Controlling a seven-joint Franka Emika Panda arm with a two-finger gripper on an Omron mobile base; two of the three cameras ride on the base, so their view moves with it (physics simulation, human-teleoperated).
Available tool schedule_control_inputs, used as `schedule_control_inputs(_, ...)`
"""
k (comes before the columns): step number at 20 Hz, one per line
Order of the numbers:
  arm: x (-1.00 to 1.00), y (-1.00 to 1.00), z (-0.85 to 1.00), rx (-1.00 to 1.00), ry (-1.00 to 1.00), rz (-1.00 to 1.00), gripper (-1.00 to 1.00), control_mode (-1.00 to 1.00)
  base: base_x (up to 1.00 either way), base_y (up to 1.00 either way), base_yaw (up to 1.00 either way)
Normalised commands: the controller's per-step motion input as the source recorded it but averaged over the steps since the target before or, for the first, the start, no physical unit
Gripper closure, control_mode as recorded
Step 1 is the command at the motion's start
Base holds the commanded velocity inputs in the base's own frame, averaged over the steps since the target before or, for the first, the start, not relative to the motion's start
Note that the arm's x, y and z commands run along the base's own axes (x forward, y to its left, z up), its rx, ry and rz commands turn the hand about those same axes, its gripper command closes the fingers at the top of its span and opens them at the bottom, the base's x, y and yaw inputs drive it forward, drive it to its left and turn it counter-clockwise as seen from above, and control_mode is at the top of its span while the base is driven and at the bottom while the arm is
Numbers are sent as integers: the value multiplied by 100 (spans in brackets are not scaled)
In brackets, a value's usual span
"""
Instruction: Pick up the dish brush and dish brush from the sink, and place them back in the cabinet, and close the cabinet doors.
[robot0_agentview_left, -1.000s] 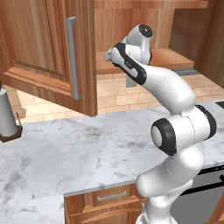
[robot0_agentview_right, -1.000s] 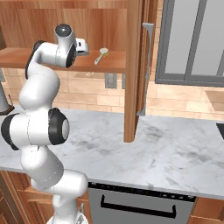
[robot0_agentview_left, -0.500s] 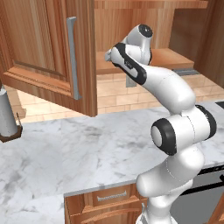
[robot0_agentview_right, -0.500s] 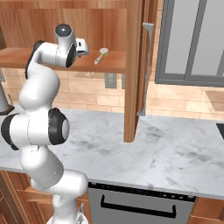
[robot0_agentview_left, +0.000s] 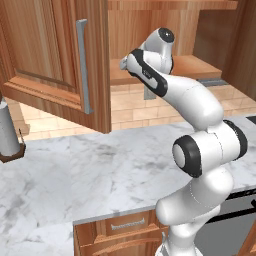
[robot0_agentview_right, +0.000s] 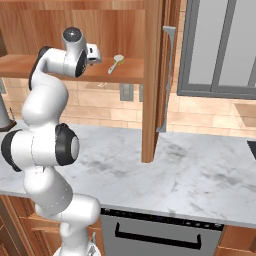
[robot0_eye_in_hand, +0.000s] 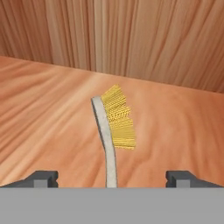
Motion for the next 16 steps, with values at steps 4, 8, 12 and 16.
schedule_control_inputs(4, -14, 0, 0, 0, -2, 0, -100, -100, 0, 0, 0)
schedule_control_inputs(8, -26, 0, 0, -1, -1, -1, -100, -100, 0, 0, 0)
schedule_control_inputs(12, -32, 0, 0, 0, -3, 0, -100, -100, 0, 0, 0)
schedule_control_inputs(16, -38, 0, 0, 0, -6, 0, -100, -100, 0, 0, 0)
